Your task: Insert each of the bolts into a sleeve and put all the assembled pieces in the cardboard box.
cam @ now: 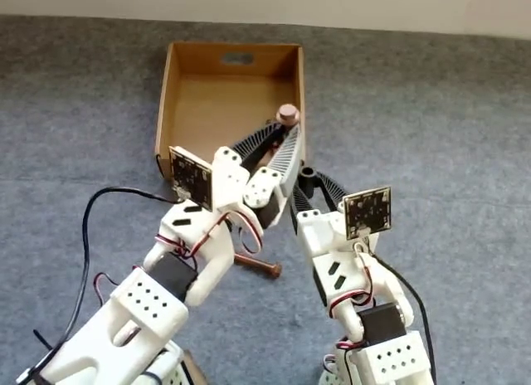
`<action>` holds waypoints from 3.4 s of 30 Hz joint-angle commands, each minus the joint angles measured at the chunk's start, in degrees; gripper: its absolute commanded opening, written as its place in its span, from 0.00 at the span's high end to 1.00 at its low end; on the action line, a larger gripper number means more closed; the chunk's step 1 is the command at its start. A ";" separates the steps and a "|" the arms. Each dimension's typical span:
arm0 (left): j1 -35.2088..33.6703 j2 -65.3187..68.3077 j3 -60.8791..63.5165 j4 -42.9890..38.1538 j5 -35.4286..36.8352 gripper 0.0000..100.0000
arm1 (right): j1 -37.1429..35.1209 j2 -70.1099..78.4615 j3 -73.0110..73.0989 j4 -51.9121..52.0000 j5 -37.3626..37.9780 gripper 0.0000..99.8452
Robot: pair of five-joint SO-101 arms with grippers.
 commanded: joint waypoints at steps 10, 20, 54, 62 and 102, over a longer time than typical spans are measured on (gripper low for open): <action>0.31 12.53 -8.92 -4.40 -0.09 0.99 | -0.13 -0.75 -0.57 -1.27 -0.09 0.99; 2.51 12.97 -8.84 -4.22 -0.18 0.99 | -0.13 -0.75 -0.48 -1.27 -0.09 0.99; 4.79 1.89 -4.00 -0.53 -0.18 0.99 | 1.80 -0.75 -0.40 -1.01 -0.09 0.99; 4.18 1.89 -1.89 -0.53 -0.35 0.99 | 1.80 -0.75 -0.40 -1.01 -0.09 0.99; 3.38 1.98 -3.65 -0.62 -0.26 0.99 | 1.80 -0.75 -0.40 -1.01 -0.09 0.99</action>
